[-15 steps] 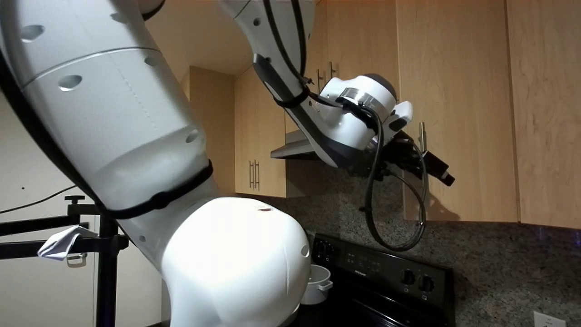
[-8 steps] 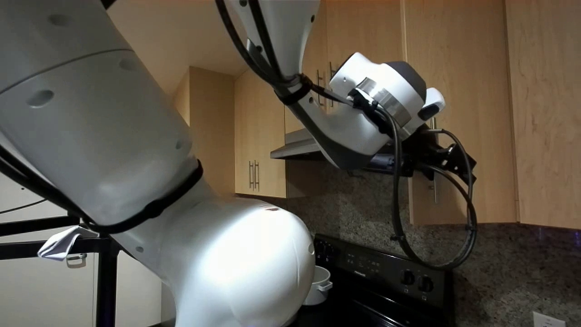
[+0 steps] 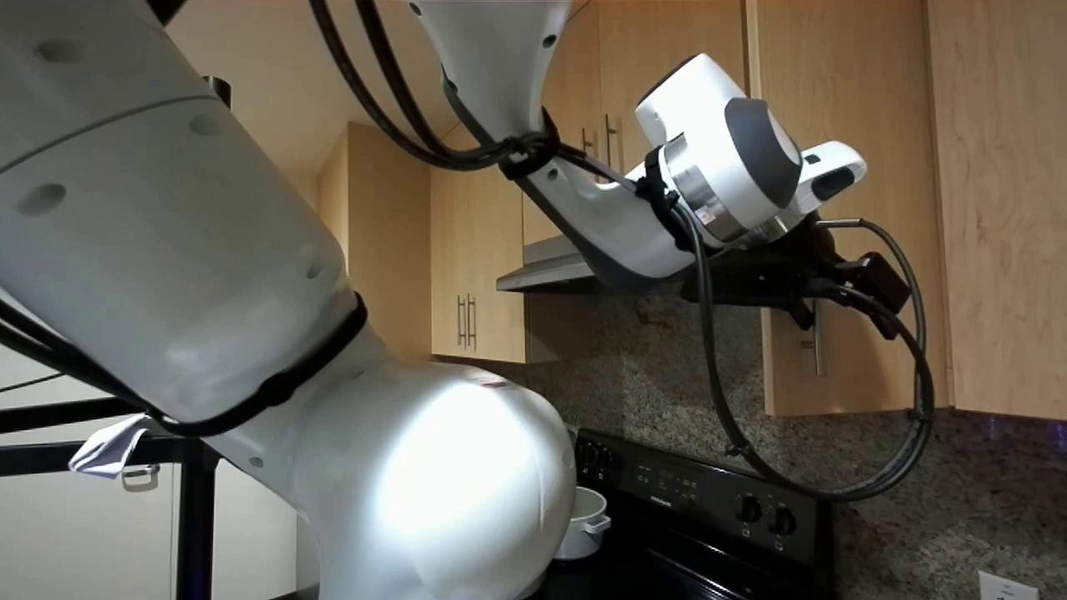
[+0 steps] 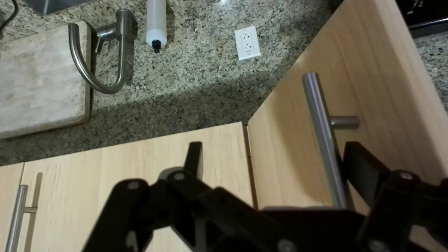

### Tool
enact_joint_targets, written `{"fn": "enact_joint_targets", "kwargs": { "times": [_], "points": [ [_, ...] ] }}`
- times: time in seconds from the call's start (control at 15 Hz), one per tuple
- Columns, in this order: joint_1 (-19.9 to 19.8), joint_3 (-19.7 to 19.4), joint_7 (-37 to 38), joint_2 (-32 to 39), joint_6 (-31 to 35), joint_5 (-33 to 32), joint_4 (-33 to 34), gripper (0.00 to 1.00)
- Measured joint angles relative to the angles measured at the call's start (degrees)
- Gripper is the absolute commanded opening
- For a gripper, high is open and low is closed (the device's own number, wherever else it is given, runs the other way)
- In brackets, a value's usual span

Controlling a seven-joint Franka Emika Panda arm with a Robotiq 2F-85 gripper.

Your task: Open the cabinet door

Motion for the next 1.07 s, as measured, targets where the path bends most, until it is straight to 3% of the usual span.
{"fn": "enact_joint_targets", "kwargs": {
  "times": [0.27, 0.67, 0.8, 1.07],
  "points": [
    [2.2, -5.9, -8.0, -5.2, -7.0, 0.0, 0.0, 1.00],
    [6.4, -13.3, -28.7, -18.9, -27.2, 3.4, 0.7, 1.00],
    [6.0, -12.1, -36.7, -22.7, -33.0, 9.3, 1.1, 1.00],
    [0.1, -4.6, -49.3, -25.3, -41.9, 20.8, 1.9, 1.00]
  ]
}}
